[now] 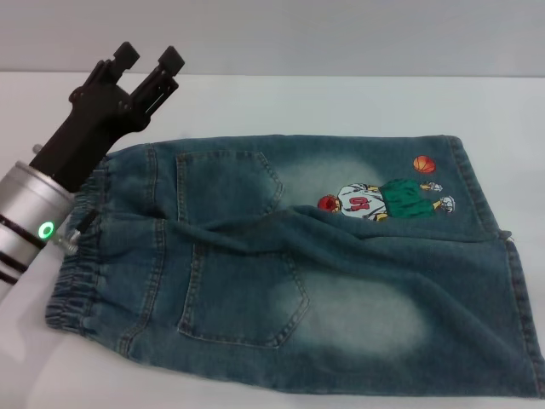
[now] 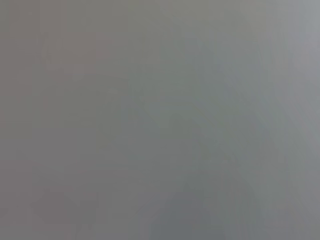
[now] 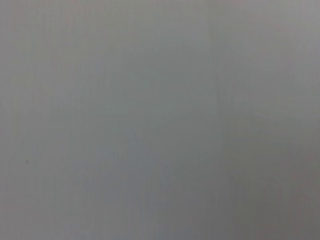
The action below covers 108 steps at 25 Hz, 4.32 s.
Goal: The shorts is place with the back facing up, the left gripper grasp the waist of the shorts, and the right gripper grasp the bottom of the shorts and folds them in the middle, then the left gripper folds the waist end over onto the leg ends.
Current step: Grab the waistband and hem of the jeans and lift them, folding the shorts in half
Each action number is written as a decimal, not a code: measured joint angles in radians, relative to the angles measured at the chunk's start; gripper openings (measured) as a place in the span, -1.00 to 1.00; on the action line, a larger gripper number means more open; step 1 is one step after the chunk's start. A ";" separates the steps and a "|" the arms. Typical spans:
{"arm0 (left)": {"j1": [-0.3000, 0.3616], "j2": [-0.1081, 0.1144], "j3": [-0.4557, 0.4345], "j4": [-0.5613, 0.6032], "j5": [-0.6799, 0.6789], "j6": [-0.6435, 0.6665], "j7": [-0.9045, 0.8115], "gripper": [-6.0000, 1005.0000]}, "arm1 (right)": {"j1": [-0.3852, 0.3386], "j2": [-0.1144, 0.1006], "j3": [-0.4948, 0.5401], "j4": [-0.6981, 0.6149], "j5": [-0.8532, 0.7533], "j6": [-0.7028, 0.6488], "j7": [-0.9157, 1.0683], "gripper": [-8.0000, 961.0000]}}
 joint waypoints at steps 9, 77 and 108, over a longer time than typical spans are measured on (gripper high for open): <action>-0.141 0.069 -0.004 0.013 0.132 -0.054 -0.215 0.68 | 0.000 0.000 0.000 0.000 0.000 0.000 0.000 -0.16; 0.174 0.175 -1.100 0.560 2.189 0.281 -1.407 0.68 | 0.046 -0.012 -0.008 -0.041 -0.008 0.078 -0.008 -0.16; 0.134 0.147 -1.107 0.555 2.245 0.282 -1.393 0.61 | 0.029 -0.009 -0.009 -0.041 -0.009 0.078 -0.006 -0.16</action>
